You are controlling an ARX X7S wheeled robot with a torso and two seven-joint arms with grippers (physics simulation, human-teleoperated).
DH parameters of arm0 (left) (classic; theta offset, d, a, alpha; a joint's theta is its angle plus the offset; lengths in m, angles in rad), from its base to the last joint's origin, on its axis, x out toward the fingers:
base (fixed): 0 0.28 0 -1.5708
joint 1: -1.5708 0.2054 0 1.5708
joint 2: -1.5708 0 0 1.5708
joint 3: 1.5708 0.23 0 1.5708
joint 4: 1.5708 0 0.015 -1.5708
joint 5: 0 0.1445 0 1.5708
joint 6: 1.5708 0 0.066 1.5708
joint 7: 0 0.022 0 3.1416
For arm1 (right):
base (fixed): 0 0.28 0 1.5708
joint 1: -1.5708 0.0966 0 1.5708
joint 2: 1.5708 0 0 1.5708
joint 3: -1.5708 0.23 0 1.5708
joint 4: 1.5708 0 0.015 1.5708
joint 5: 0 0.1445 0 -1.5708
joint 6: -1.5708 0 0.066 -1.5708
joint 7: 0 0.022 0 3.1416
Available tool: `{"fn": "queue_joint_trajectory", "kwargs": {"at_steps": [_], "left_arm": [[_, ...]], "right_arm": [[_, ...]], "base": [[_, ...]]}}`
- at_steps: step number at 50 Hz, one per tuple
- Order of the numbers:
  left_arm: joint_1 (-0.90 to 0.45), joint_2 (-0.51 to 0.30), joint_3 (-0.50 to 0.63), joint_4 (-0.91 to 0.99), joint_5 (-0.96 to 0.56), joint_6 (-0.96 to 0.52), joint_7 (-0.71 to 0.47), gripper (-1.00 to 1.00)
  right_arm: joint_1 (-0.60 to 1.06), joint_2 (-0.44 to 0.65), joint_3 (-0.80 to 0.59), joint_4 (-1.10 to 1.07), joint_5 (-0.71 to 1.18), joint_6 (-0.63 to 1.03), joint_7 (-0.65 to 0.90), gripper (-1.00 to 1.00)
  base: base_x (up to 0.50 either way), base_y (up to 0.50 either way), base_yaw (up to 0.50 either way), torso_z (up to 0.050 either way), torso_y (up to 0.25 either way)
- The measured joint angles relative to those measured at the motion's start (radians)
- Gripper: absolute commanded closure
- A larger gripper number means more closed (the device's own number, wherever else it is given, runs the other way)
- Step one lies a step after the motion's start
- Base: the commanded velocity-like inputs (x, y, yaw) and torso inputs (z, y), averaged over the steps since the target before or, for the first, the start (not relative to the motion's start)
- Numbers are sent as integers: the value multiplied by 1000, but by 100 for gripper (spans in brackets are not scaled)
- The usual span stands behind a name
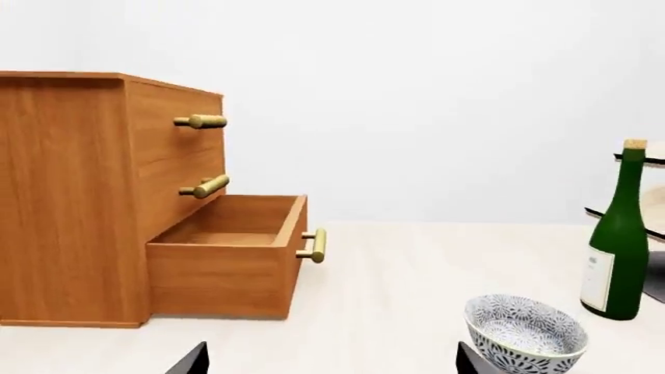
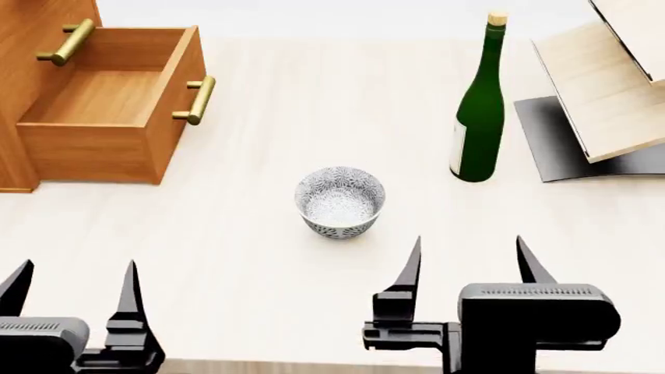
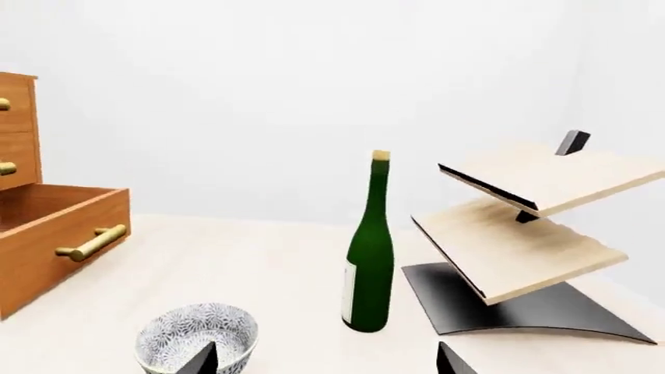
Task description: Close the bottom drawer of the cabinet.
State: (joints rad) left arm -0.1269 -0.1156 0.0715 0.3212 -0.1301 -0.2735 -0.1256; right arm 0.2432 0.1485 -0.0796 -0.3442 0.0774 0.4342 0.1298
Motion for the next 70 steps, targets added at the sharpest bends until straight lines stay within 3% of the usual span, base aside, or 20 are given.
{"fn": "queue_joint_trajectory", "kwargs": {"at_steps": [15,70], "left_arm": [[5,-16,0,38,-23,-21,-18,-100],[1,-53,34,33,-60,-14,-61,-100]], "right_arm": [[14,15,-20,-41,-1,32,15,-100],[13,37,-38,-18,45,13,43,-100]], "base": [[0,24,0,0,0],[0,500,0,0,0]]}}
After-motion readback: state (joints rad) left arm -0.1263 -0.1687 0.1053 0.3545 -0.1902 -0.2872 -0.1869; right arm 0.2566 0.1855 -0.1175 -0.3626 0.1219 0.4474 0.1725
